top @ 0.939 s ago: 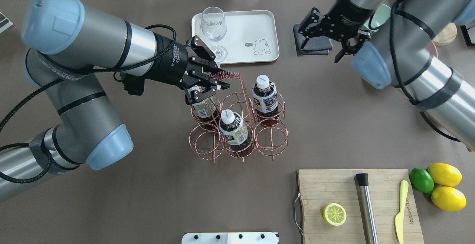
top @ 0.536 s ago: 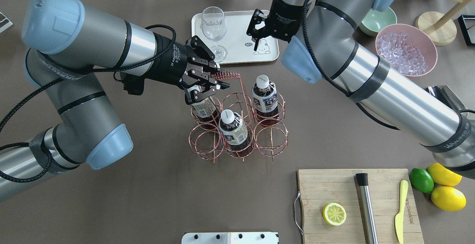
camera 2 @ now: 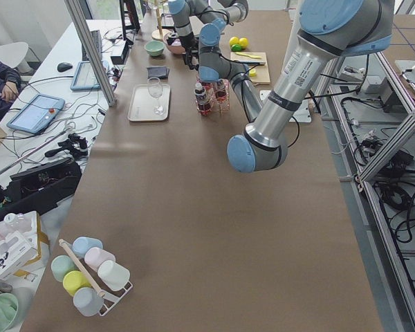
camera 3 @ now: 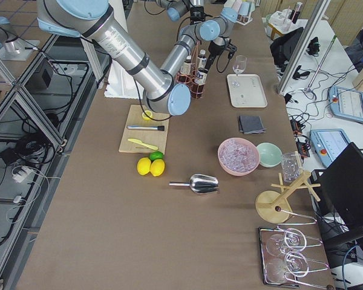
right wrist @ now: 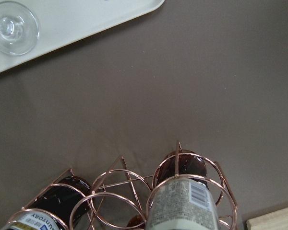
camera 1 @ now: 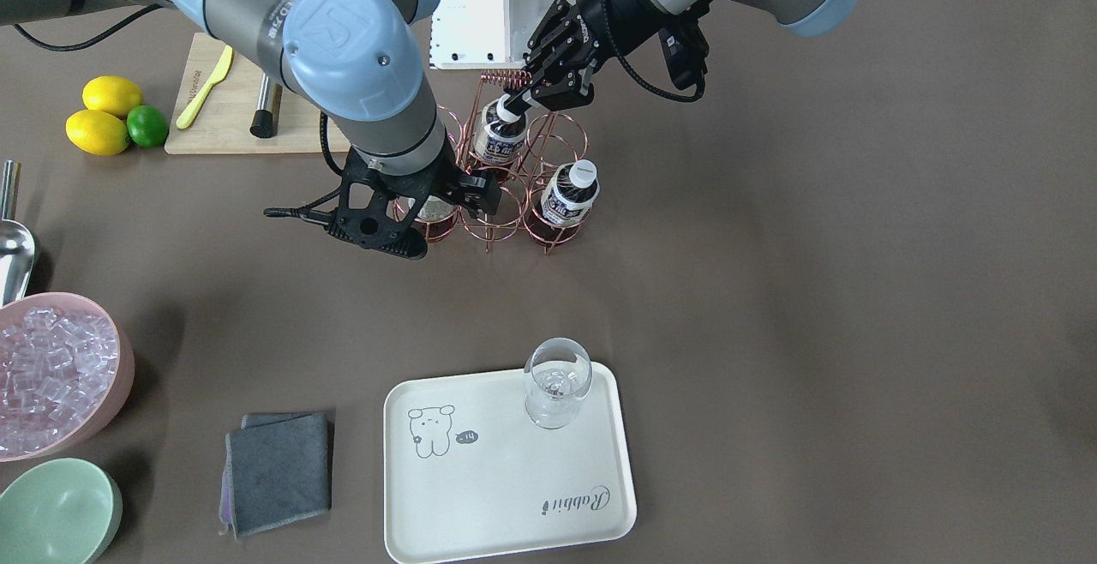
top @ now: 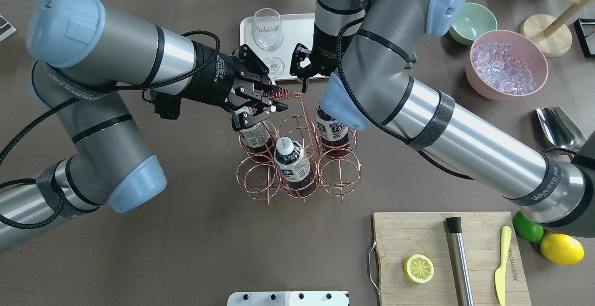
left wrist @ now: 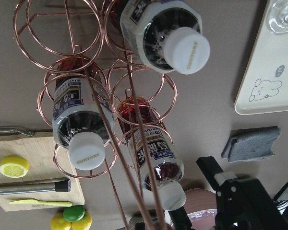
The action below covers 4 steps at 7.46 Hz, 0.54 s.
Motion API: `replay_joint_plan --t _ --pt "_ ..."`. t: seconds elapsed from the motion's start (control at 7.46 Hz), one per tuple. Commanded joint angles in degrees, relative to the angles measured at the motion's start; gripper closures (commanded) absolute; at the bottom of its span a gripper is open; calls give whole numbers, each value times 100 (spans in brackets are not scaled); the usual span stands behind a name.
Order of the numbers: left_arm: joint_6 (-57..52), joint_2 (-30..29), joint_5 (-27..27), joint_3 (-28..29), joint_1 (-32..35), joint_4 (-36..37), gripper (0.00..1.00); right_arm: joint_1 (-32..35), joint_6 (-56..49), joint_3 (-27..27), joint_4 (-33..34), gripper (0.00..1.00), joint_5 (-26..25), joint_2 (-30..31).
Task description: Take tea from basket to plate
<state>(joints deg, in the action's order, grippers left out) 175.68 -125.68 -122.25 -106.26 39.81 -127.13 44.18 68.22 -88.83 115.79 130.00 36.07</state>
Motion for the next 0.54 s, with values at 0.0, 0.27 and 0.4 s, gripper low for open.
replay_joint_plan --t 0.0,0.27,0.4 --pt "36 0 0 -9 0 -5 100 -32 -806 -81 1186 1 -263 -415" --pt "36 9 0 -9 0 -5 100 -41 -889 -169 1235 3 -308 -338" --pt "36 9 0 -9 9 -5 100 -93 -898 -187 1227 10 -309 -312"
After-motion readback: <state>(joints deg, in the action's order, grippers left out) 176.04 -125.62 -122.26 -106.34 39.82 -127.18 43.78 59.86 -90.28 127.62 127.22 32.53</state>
